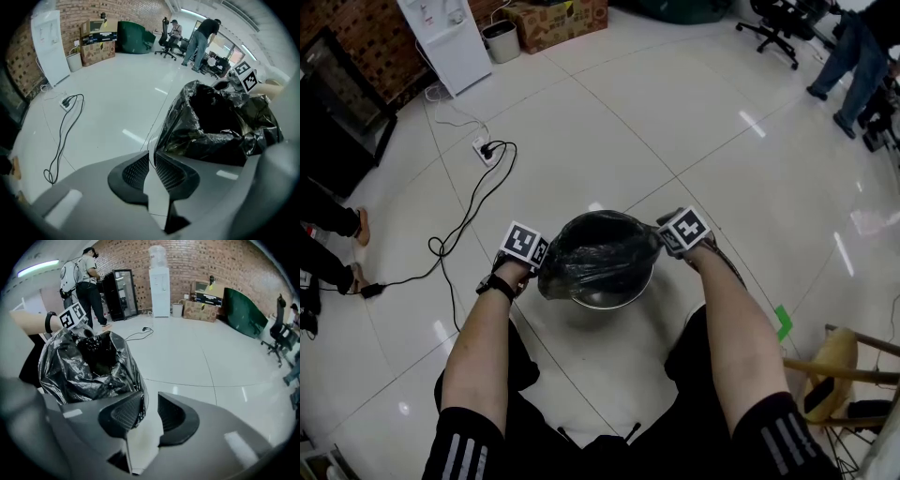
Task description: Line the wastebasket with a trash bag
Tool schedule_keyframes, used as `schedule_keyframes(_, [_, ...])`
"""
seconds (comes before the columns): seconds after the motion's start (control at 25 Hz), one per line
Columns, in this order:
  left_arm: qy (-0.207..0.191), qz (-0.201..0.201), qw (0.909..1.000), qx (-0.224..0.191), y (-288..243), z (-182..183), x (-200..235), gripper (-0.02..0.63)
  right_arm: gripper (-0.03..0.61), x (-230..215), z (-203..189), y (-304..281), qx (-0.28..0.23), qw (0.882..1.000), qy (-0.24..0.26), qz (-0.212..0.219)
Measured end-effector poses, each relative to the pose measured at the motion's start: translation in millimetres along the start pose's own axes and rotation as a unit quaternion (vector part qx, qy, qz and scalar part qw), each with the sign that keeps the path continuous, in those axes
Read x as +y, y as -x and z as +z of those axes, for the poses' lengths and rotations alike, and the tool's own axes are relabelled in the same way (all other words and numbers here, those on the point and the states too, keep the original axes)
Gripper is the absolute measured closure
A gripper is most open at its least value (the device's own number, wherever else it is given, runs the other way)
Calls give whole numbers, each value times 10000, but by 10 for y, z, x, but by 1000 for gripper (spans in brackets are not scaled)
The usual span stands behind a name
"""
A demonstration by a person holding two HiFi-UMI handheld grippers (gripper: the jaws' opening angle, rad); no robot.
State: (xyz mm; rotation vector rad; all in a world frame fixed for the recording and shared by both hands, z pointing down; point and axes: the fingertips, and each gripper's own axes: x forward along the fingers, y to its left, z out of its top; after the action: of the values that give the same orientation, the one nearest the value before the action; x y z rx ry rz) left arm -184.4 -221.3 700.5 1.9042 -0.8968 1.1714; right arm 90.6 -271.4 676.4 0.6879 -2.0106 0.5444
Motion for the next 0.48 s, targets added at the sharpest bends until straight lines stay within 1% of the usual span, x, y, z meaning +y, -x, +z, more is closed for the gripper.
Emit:
schedule_keyframes(0.12, [-41, 20, 10000, -60, 56, -6, 9, 554, 445, -54, -32, 89, -184, 9994, -277, 12])
schedule_keyframes(0.2, [-84, 46, 9999, -120, 110, 9, 6, 543, 439, -87, 0, 176, -431, 9982, -404, 47])
schedule_keyframes(0.24, [-96, 40, 9999, -138, 139, 8, -3, 541, 437, -78, 13, 219, -559, 9966, -577, 159])
schedule_keyframes(0.32, [-103, -20, 9998, -155, 190, -18, -49, 541, 436, -13, -12, 283, -712, 9903, -1068, 539])
schedule_keyframes(0.4, [-151, -64, 9998, -92, 212, -72, -106, 540, 426, 52, -120, 301, -653, 9850, -1370, 826])
schedule_keyframes(0.48, [-294, -61, 9995, 83, 196, -162, -149, 541, 426, 102, -269, 289, -449, 9832, -1472, 981])
